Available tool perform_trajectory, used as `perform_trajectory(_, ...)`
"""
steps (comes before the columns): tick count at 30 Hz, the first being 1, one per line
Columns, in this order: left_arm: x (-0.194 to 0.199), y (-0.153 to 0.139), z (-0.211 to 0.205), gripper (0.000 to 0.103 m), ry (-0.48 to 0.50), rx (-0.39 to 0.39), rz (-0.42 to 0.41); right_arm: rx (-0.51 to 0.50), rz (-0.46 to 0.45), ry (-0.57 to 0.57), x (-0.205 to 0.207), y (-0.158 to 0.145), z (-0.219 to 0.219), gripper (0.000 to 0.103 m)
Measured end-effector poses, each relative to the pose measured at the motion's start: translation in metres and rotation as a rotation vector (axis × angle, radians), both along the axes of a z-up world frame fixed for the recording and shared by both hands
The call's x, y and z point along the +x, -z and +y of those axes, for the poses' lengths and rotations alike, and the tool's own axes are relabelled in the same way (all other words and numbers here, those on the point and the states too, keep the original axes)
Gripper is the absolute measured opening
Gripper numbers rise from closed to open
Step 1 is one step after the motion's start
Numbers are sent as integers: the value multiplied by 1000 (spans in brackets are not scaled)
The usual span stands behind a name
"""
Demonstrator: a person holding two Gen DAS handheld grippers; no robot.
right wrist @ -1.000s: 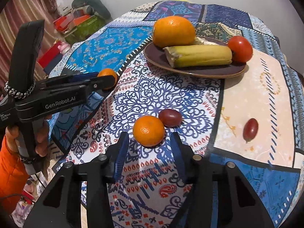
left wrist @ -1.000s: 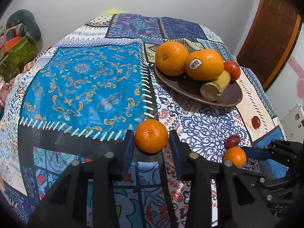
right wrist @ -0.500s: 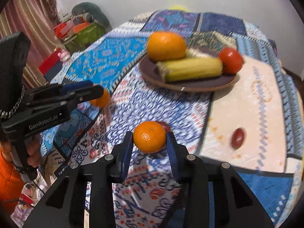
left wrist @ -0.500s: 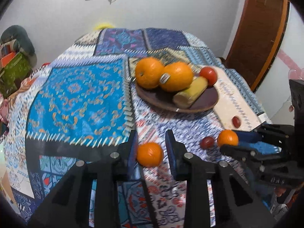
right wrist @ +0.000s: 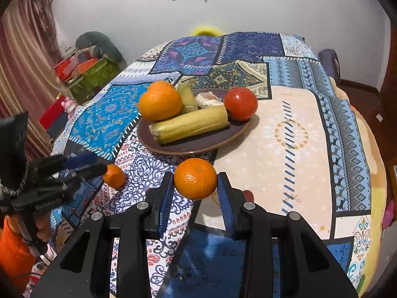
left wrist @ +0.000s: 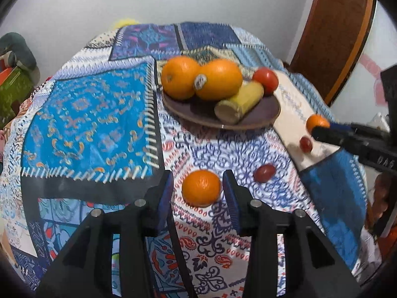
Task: Organize fruits
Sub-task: 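Place both tangerines on the plate and open both tools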
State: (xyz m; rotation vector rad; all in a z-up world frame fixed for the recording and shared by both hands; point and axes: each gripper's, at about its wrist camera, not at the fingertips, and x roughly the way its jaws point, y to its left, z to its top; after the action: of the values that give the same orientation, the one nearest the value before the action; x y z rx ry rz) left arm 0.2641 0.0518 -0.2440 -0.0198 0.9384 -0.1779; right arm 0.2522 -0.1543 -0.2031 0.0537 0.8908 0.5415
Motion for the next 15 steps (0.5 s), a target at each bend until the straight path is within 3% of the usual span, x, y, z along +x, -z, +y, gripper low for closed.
perform_trajectory(6, 9, 15, -3, 41, -2, -33, 30, -11, 6, -6, -2, 4, 0, 32)
perform_trajectory(7, 9, 15, -4, 37, 1, -36, 28, -15, 3, -8, -2, 3, 1, 32)
perform_trajectory(15, 11, -2, -11, 37, 11, -24, -20, -15, -26, -9, 2, -4, -2, 33)
